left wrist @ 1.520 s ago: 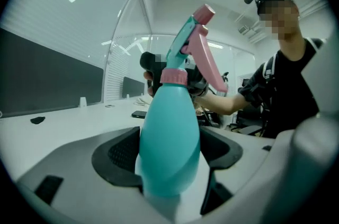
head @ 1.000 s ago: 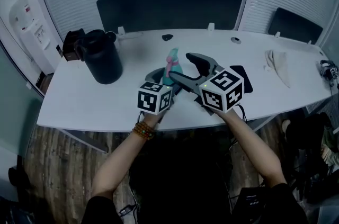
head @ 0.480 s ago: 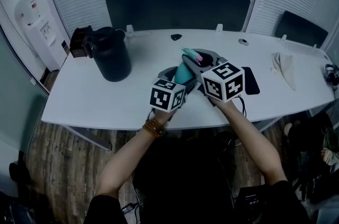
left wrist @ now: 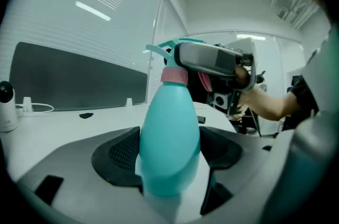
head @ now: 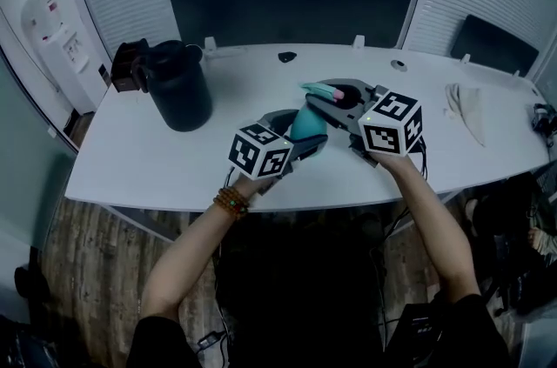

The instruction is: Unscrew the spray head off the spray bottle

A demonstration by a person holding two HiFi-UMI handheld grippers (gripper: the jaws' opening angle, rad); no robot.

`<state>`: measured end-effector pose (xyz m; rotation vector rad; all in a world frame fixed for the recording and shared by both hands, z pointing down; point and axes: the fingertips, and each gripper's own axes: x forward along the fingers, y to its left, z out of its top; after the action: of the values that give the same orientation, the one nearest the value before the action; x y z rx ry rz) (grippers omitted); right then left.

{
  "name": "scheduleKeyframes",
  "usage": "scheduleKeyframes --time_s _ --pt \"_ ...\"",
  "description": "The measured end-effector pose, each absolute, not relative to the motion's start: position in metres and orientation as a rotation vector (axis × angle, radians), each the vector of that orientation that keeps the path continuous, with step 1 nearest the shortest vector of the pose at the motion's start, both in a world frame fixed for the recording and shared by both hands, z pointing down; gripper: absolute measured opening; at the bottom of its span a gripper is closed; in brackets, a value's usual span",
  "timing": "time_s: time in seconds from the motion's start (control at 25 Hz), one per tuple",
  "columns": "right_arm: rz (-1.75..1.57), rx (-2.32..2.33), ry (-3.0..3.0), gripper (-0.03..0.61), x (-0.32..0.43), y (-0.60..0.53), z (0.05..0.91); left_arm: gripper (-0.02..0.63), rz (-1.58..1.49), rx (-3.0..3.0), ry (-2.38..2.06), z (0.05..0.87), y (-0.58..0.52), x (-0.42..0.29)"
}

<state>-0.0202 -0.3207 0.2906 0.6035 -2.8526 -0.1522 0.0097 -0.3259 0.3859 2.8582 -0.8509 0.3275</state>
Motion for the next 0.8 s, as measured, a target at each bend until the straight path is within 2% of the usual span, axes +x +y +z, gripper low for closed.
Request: scheduleKeyframes --time_s 0.28,0.52,0.72,0.8 --pt "-0.112 0.227 -2.984 0.089 -0.011 -0.285 0.290 0.350 0.360 2.992 -0.315 0.386 -0.286 0.020" --pt "-0.255 -0.071 -3.022 0.089 -0.012 -0.250 0.288 0.350 0.382 3.038 0.125 0.386 -0.252 0.019" --pt "-0.381 0.097 -3.049 0.095 -0.006 -0.258 0.285 0.350 0.373 3.049 0.067 0.385 -0.257 0.020" --pt "-0.399 0.253 -3.036 0.131 0.000 -0.270 0.284 0.350 0.369 3.048 -0.003 0.385 -0.263 0.019"
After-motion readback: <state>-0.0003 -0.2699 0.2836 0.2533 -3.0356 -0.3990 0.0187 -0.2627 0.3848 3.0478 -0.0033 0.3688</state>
